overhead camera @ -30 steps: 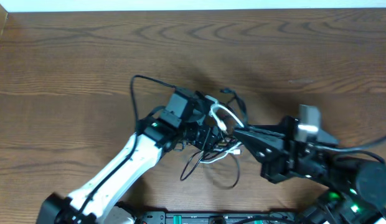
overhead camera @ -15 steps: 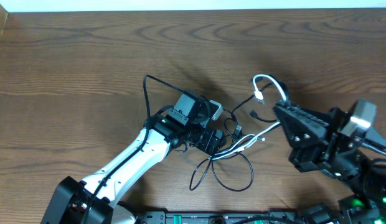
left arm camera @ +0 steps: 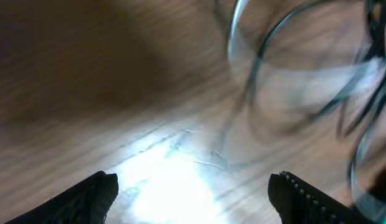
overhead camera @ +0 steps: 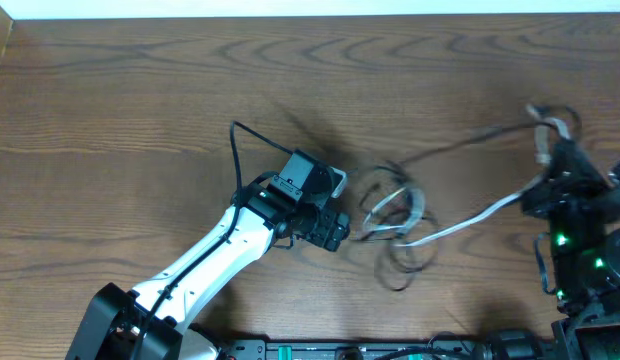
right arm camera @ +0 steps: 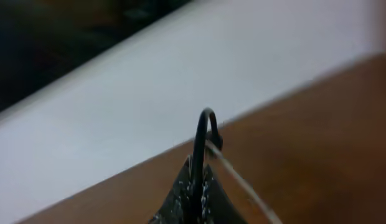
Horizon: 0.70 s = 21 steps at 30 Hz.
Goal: Untangle cables
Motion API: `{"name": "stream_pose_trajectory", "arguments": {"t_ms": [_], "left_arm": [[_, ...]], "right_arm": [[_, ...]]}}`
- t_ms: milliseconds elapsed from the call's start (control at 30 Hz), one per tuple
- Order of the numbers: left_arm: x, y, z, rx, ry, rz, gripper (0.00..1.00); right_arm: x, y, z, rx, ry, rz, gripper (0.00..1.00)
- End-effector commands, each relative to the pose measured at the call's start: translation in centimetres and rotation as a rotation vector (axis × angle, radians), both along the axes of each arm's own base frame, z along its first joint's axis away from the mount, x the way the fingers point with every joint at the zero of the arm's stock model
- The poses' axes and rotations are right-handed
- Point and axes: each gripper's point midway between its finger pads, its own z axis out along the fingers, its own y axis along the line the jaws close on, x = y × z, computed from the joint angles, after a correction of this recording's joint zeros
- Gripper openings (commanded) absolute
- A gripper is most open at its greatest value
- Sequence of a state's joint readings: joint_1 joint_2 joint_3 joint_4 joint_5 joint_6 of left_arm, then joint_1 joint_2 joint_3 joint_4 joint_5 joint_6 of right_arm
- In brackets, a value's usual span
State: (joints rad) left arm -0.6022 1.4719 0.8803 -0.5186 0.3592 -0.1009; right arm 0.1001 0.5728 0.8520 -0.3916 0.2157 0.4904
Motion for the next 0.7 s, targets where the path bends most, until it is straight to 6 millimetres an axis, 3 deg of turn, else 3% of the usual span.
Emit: {"name": "stream_pose_trajectory", "arguments": {"t_ms": [0,100,233,333,433,500,567,667], "left_arm": [[0.8,1.1,-0.6,0.064,-0.030,0.029,0.83],[0.9,1.1,-0.6,0.067,-0.035,0.031,0.83],[0.5,-0.5,0.3,-0.029,-0.011,0.011,0.83],[-0.8,-3.2,2.3,-0.200,0.014,-0.117,0.85],[-2.4,-5.4,5.2,-0.377,0.025,-0.236,0.91],[-2.6,-5.5,6.2,-0.401,0.008,-0.246,0.94],[-2.7,-5.3,7.4,-0.410,-0.027,-0.248,0.97],[-2.4,-4.4,8.8,-0.384,-0.101,-0.224,0.99]], "right_arm": [[-2.7,-6.8,0.3,0.009,-0.001,-0.400,0.02],[-2.7,-6.7,-0.3,0.009,0.025,-0.391,0.11],[-1.0,-2.1,-1.2,0.046,0.063,-0.111,0.75],[0.0,1.3,-2.0,0.076,0.098,0.087,0.99],[1.0,3.9,-3.9,0.104,0.181,0.225,0.99],[1.4,3.5,-5.6,0.104,0.251,0.200,0.99],[1.3,1.5,-8.9,0.151,0.384,0.057,0.99],[-0.8,-2.1,-14.1,0.272,0.578,-0.255,0.99]]}}
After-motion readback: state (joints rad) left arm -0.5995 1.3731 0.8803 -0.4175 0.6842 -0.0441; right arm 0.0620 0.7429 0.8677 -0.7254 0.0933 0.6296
